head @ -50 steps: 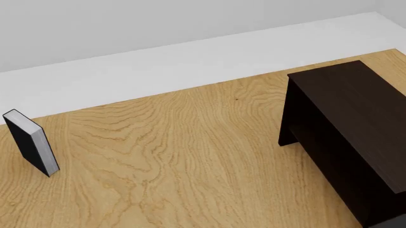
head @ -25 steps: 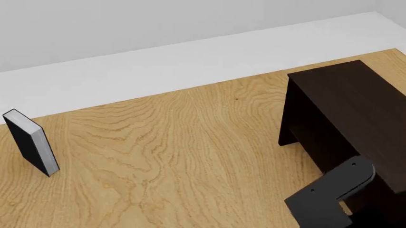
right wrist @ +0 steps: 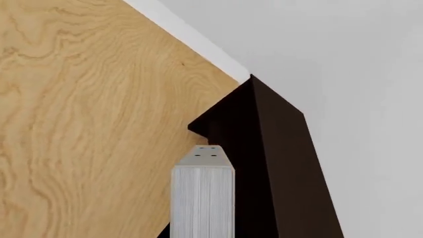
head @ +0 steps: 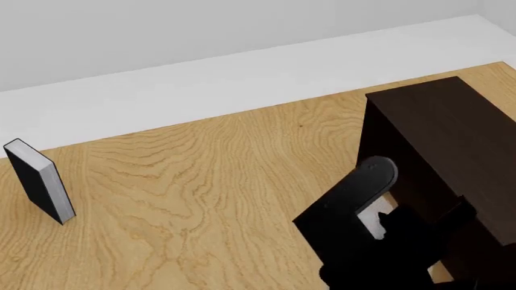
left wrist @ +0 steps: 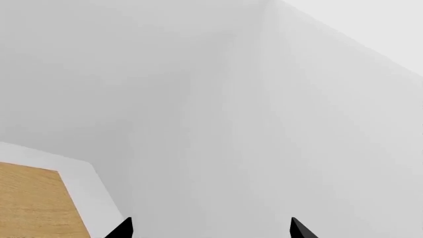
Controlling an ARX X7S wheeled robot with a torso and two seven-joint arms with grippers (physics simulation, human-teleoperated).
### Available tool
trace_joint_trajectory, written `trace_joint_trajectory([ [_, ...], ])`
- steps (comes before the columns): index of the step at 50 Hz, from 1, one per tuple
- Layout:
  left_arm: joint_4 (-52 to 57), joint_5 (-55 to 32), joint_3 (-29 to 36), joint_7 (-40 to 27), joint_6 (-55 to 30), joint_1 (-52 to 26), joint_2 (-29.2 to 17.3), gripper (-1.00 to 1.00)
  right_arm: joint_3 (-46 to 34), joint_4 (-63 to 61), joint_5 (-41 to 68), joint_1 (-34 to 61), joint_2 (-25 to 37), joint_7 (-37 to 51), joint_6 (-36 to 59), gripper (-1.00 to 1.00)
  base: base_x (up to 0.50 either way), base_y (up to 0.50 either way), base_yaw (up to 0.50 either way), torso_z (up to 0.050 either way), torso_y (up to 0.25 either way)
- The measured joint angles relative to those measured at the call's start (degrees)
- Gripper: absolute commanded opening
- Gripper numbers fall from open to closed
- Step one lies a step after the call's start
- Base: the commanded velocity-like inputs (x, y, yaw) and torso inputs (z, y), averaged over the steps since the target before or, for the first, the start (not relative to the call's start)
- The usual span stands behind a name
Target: Pick up the book on the right and place it on the cabinet shelf.
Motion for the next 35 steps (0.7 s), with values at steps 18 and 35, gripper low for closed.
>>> trace_joint_trajectory([
  [18,0.0,0.0,0.3,0.0,0.2,0.1,-0.1,1.00,-16.2,3.9,-16.8,3.4,-6.1,-0.7,-4.0,-1.00,0.00,0.00,0.00,0.000,0.001],
  [35,-0.1,0.1,0.6,-0.1,0.4,0.2,-0.4,1.00,-27.6,8.8,-27.0,3.2,-9.5,1.1,-8.0,-1.00,0.00,0.00,0.00,0.000,0.001],
])
